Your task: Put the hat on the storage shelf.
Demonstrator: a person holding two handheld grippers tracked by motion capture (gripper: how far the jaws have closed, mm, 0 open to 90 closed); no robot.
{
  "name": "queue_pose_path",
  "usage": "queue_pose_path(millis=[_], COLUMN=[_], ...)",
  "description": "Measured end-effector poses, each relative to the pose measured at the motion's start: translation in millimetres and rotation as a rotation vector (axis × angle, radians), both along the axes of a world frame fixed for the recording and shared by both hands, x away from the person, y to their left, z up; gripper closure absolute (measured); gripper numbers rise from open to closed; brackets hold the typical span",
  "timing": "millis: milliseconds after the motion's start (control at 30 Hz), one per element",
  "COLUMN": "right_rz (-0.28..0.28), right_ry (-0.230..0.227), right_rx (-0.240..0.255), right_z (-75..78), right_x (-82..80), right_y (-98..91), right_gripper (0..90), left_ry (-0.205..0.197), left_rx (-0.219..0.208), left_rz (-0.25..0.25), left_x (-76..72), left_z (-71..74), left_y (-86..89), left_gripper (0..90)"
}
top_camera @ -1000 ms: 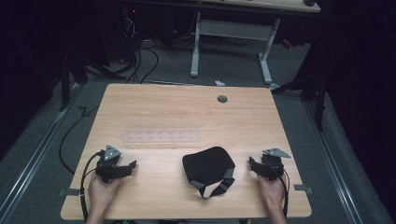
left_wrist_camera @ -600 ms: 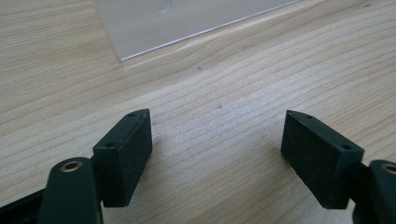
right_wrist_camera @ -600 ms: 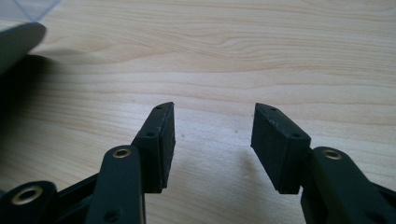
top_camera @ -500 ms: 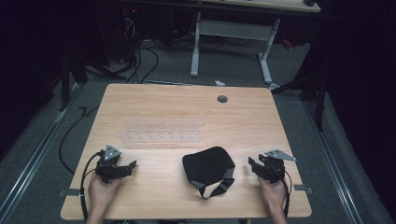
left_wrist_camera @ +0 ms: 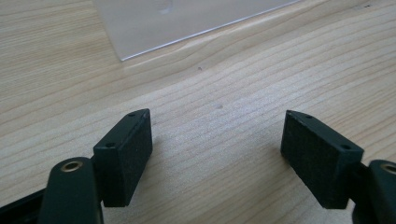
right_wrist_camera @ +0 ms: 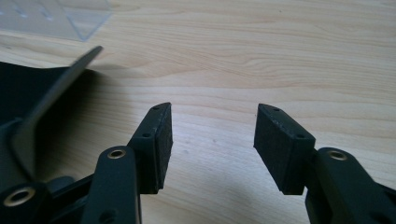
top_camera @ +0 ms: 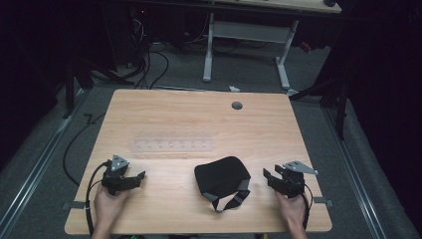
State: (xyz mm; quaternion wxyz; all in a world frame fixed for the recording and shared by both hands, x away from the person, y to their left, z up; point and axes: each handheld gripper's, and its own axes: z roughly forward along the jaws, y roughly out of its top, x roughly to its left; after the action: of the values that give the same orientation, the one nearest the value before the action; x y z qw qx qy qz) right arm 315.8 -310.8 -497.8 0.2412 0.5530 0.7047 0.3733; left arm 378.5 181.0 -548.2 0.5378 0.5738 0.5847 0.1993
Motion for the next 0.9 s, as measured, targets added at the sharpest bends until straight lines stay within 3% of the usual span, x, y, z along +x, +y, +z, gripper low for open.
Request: queue_pose_path(millis=[300, 633, 900], right_rz=[0.069, 0.151, 0.202], right_ry=[-0.028, -0.058, -0.044], right_rx=[0.05, 0.034, 0.038], right_z=[13.0, 24.3, 23.0], right_x=[-10.1, -16.6, -14.6], right_y=[11.8, 31.9, 48.2], right_gripper=[46.4, 44.4, 41.6], left_ry=[0.0, 0.001, 0.0], left_rx=[0.001, -0.001, -0.001], left_rz=[0.0, 0.003, 0.003], left_x=[0.0, 0.0, 0.0], left_z=[0.0, 0.0, 0.0], left_y=[0.1, -0.1, 0.0], left_gripper=[25.3, 25.4, 25.3])
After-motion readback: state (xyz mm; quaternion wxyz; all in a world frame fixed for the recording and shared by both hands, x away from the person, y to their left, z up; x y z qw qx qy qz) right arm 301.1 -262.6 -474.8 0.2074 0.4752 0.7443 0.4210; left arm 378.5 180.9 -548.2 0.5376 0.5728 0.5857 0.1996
